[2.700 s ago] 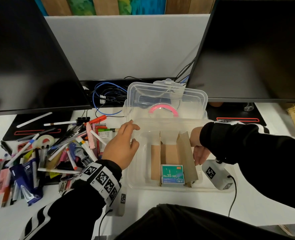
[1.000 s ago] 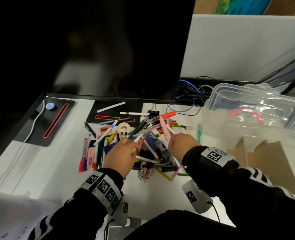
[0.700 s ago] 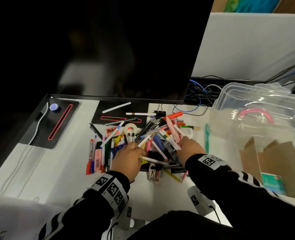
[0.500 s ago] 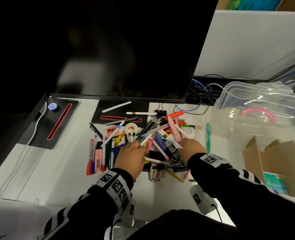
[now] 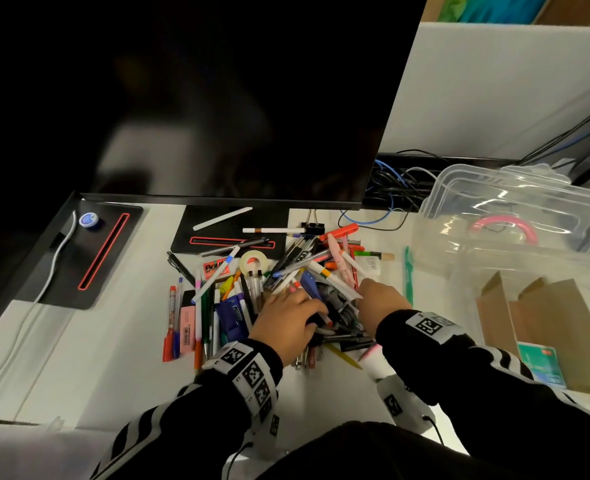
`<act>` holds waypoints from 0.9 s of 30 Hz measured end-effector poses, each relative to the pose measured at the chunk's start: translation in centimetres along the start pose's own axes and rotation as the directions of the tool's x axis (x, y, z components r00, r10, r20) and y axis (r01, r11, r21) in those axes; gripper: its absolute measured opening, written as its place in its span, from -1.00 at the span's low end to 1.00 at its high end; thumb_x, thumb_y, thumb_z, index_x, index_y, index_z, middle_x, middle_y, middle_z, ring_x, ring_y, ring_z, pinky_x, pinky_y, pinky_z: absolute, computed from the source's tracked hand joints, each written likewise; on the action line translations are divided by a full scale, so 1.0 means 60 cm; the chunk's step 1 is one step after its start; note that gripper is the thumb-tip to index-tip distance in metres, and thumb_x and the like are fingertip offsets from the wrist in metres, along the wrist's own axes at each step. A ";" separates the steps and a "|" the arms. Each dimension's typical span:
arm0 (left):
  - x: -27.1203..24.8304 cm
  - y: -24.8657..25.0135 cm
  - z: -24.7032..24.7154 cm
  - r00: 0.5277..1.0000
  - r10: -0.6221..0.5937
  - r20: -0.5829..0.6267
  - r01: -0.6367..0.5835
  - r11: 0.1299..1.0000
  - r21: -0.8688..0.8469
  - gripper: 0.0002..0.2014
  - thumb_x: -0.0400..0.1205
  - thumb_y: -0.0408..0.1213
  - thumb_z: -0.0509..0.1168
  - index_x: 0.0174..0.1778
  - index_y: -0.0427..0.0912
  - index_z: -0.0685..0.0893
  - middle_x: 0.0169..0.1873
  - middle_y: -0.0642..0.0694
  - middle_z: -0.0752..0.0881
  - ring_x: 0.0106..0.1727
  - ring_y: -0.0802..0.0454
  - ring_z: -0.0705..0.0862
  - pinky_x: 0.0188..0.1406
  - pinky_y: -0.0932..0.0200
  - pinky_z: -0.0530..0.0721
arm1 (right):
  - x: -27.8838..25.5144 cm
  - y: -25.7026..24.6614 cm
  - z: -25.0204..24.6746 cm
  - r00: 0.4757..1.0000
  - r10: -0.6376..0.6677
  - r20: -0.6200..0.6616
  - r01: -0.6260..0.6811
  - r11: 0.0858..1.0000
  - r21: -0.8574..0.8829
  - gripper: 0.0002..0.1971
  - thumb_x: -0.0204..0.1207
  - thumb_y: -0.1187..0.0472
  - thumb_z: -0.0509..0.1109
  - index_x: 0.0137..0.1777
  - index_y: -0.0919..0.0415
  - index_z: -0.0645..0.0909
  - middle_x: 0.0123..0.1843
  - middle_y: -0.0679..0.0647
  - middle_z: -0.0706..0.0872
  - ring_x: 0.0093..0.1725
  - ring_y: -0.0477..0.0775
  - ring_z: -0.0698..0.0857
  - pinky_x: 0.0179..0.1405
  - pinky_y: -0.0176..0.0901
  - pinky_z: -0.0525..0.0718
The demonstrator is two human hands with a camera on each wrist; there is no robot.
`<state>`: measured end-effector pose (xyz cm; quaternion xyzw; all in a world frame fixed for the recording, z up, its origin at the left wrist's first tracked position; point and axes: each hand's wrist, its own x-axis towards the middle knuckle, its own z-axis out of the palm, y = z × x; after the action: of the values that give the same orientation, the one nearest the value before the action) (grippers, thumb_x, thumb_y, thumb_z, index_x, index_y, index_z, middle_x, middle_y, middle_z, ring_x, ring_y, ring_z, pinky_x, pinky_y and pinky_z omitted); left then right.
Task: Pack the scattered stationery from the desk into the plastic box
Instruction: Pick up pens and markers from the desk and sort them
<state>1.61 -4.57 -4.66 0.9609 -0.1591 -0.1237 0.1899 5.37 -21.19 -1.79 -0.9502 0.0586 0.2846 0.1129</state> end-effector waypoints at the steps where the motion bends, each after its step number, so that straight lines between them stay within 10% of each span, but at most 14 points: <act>1: 0.002 0.001 0.004 1.000 0.005 0.006 -0.005 1.000 0.003 -0.67 0.64 -0.17 0.19 0.33 0.18 0.50 0.29 0.11 0.48 0.39 0.08 0.38 0.43 0.07 0.20 | -0.002 0.000 -0.003 1.000 -0.006 -0.003 0.006 0.999 0.033 -0.74 0.66 0.22 0.16 0.31 0.20 0.45 0.18 0.18 0.66 0.14 0.18 0.66 0.11 -0.09 0.59; 6: 0.010 0.003 0.012 1.000 0.022 -0.004 -0.022 0.998 0.055 -0.70 0.66 -0.15 0.17 0.31 0.16 0.52 0.25 0.09 0.48 0.34 0.03 0.39 0.39 0.08 0.26 | -0.014 -0.004 -0.008 0.998 -0.047 0.030 0.041 0.983 0.182 -0.72 0.67 0.17 0.18 0.29 0.27 0.49 0.18 0.22 0.65 0.16 0.21 0.62 -0.03 -0.20 0.47; 14: -0.006 -0.007 0.016 0.986 0.113 -0.120 -0.105 0.992 0.072 -0.77 0.70 -0.14 0.10 0.24 0.08 0.55 0.16 0.07 0.52 0.25 0.02 0.46 0.27 0.15 0.28 | -0.021 0.000 0.008 0.976 -0.070 0.205 -0.015 0.923 0.384 -0.89 0.65 0.25 0.15 0.06 0.18 0.50 -0.37 0.02 0.58 -0.47 0.01 0.64 -0.35 -0.12 0.75; 21: -0.040 -0.007 0.014 0.925 0.250 -0.287 -0.249 0.968 0.041 -0.82 0.51 -0.18 0.16 -0.12 0.02 0.68 -0.46 0.09 0.71 -0.43 0.03 0.63 -0.18 0.28 0.32 | -0.026 -0.016 0.009 0.907 -0.149 0.394 -0.072 0.866 0.494 -0.80 0.67 0.29 0.12 -0.17 0.20 0.49 -0.28 0.13 0.69 -0.40 0.09 0.68 -0.27 -0.01 0.70; 27: -0.057 -0.012 0.016 0.888 0.311 -0.339 -0.329 0.944 0.005 -0.86 0.52 -0.22 0.23 -0.08 0.06 0.64 -0.42 0.11 0.73 -0.41 0.09 0.64 -0.06 0.28 0.39 | -0.033 -0.027 0.012 0.860 -0.205 0.467 -0.156 0.766 0.624 -0.85 0.59 0.42 0.23 -0.17 0.26 0.55 -0.36 0.17 0.69 -0.43 0.08 0.72 -0.50 -0.20 0.67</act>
<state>-1.62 -3.05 -5.19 0.9230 -0.2774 0.0703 0.2572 3.65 -19.37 -0.96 -0.7439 0.1075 0.4859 0.4460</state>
